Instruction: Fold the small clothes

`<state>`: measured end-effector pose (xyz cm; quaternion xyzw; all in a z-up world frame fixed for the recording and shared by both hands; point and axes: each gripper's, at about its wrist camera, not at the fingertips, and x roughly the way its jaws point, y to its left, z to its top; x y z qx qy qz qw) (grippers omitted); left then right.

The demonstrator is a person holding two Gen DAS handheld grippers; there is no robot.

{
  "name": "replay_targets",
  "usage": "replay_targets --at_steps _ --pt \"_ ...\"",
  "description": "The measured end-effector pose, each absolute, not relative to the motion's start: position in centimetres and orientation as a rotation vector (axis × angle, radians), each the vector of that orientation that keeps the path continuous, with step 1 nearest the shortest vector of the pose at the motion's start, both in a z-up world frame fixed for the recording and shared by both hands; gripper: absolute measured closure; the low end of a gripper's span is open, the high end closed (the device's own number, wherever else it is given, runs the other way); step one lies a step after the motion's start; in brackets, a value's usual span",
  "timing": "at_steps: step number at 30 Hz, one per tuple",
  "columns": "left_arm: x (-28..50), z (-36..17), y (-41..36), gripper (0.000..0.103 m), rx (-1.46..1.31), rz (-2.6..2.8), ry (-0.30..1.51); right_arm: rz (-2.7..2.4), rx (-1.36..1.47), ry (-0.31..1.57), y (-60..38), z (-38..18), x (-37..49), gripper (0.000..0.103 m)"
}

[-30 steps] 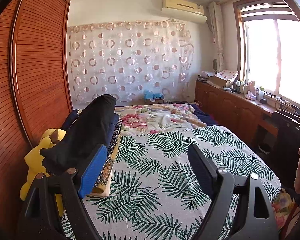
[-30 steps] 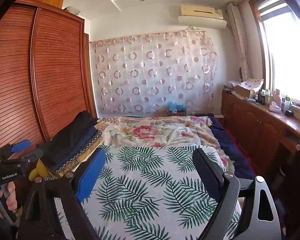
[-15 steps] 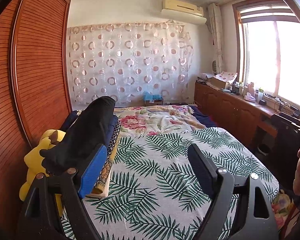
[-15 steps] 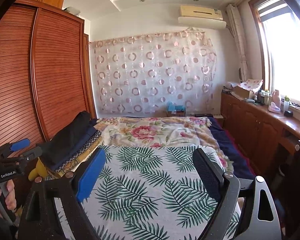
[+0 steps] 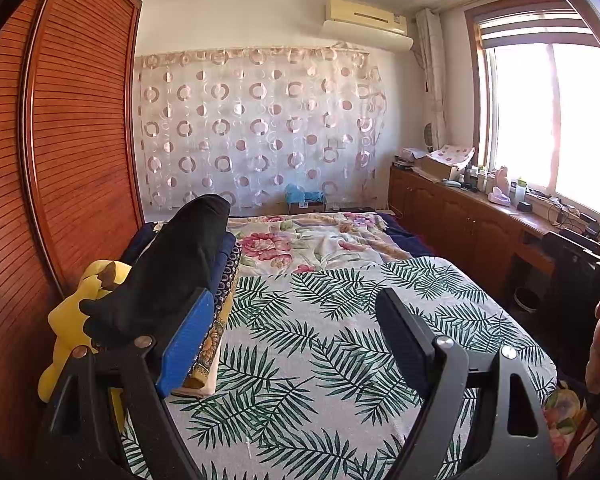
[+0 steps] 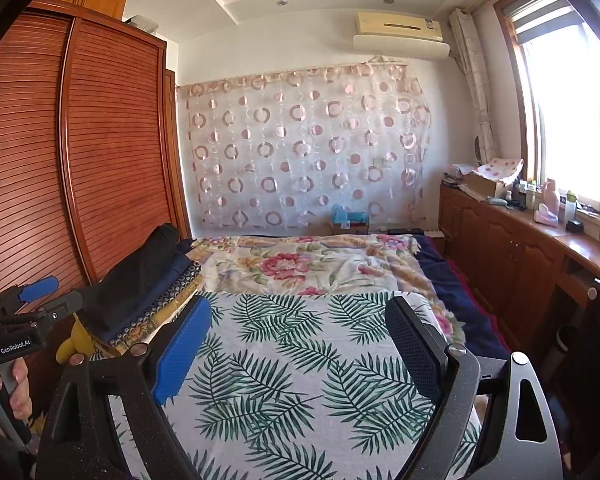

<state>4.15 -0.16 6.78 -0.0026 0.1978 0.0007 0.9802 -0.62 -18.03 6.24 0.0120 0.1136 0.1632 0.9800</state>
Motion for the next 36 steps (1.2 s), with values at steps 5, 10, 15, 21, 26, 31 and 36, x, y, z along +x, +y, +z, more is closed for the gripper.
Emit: replay_targets --at_steps 5,10,15,21,26,31,36 --pt "4.2 7.0 -0.4 0.02 -0.006 0.002 0.4 0.334 0.026 0.229 -18.4 6.1 -0.5 0.013" --pt "4.2 7.0 -0.3 0.02 -0.006 0.003 0.398 0.335 0.026 0.23 -18.6 6.0 -0.5 0.013" --pt "4.1 7.0 -0.3 0.02 -0.006 0.003 0.398 0.339 0.027 0.229 -18.9 6.0 -0.4 0.013" --pt "4.1 6.9 -0.2 0.02 -0.007 0.003 0.397 0.337 0.026 0.231 -19.0 6.0 -0.4 0.013" --pt "4.1 6.9 -0.2 0.02 -0.007 0.002 0.397 0.337 0.025 0.231 -19.1 6.0 -0.3 0.013" --pt "4.1 7.0 -0.3 0.02 -0.007 0.002 0.397 0.337 0.023 0.231 -19.2 6.0 -0.3 0.013" --pt "4.1 6.9 -0.3 0.02 -0.008 0.003 0.397 0.337 0.023 0.231 -19.4 6.0 -0.2 0.013"
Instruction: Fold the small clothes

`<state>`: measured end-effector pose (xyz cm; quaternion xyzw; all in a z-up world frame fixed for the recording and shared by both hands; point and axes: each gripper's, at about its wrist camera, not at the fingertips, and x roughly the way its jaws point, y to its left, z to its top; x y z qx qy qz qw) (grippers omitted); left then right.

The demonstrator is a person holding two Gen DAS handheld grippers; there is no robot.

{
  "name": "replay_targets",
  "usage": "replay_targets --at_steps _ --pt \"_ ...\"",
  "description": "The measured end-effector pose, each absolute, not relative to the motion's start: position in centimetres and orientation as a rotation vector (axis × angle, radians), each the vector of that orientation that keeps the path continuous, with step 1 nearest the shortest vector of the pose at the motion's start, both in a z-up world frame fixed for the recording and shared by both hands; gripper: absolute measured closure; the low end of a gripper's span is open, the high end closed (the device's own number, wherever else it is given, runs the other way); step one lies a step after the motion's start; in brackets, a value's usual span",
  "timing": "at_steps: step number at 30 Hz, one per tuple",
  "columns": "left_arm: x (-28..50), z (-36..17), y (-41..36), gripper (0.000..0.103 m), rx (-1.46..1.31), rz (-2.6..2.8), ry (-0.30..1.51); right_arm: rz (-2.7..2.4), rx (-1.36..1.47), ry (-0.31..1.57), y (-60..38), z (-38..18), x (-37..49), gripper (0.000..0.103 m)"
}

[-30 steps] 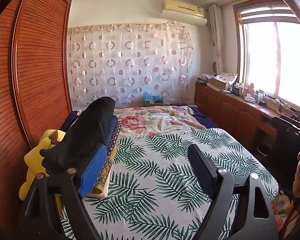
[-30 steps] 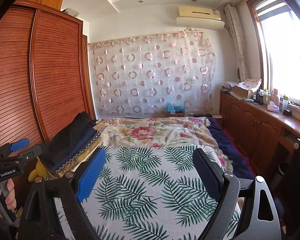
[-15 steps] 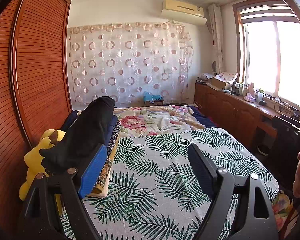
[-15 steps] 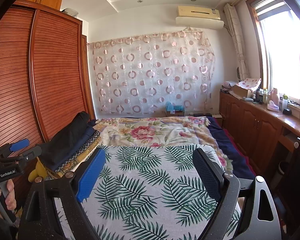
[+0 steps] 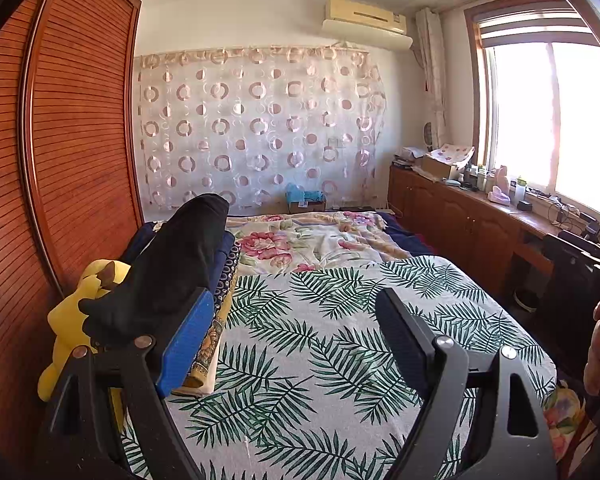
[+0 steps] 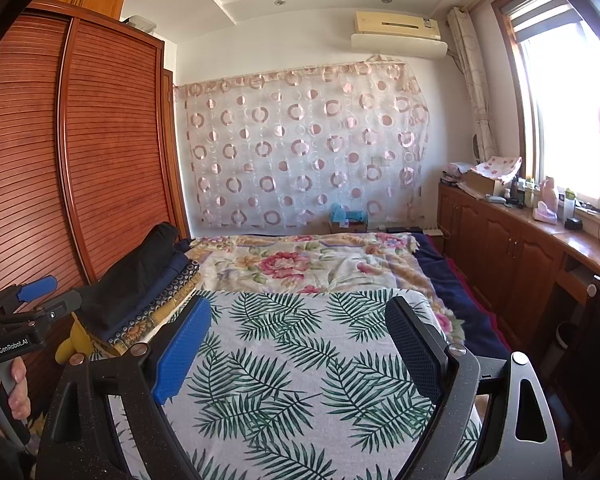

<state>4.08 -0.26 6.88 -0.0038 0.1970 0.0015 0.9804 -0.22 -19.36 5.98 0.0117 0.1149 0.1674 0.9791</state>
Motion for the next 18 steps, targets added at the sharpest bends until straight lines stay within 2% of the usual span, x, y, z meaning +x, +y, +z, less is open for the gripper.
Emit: replay_targets --at_steps 18 --pt "4.07 7.01 -0.42 0.02 -0.007 0.003 0.396 0.341 0.022 0.233 -20.17 6.06 0.12 0.013"
